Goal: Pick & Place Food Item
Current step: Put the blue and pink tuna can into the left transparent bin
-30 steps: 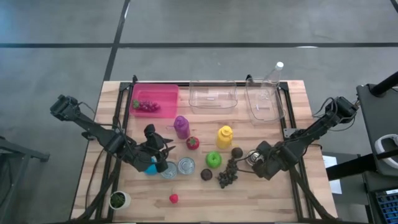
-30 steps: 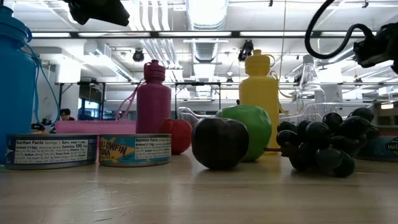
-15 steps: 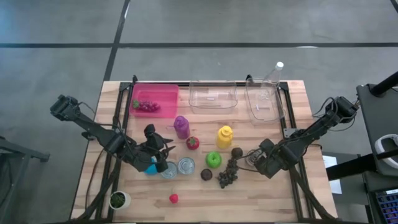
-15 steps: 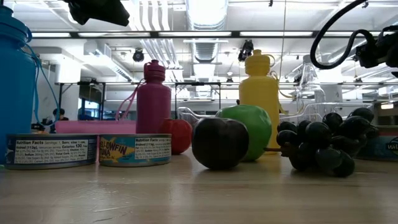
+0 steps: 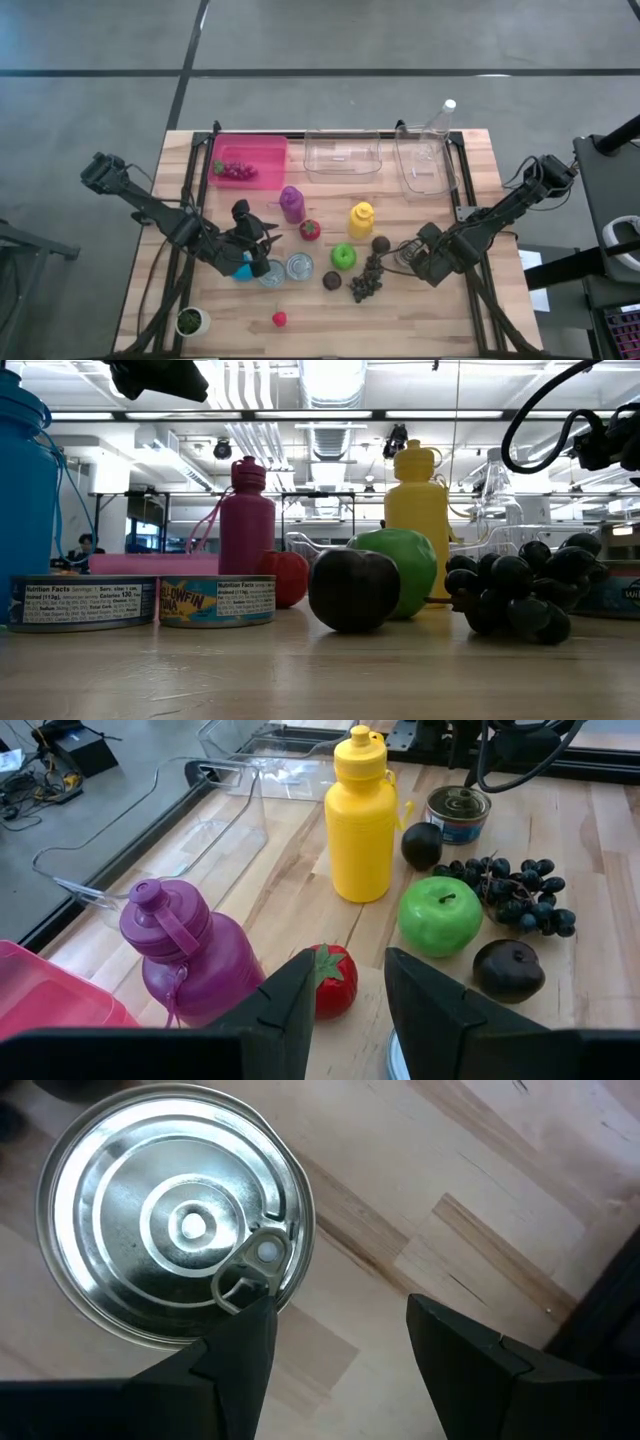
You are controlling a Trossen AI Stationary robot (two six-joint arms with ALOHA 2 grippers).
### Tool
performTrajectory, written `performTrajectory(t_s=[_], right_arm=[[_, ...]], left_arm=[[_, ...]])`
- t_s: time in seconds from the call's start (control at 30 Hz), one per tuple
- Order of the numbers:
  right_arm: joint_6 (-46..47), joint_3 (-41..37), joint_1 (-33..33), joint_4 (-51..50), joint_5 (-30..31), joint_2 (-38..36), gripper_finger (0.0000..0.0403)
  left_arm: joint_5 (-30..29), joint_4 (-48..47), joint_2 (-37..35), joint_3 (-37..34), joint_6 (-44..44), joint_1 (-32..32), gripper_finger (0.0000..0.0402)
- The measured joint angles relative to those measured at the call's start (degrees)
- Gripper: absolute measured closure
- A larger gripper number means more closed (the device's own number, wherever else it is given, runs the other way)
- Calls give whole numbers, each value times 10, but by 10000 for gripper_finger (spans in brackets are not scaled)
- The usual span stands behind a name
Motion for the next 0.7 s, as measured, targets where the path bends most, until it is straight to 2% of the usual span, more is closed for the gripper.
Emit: performTrajectory(t_s=[0.7], right_arm=[[6, -2, 0, -1, -5, 0, 179]], left_arm=[[0, 0, 0, 0, 0, 0, 278]])
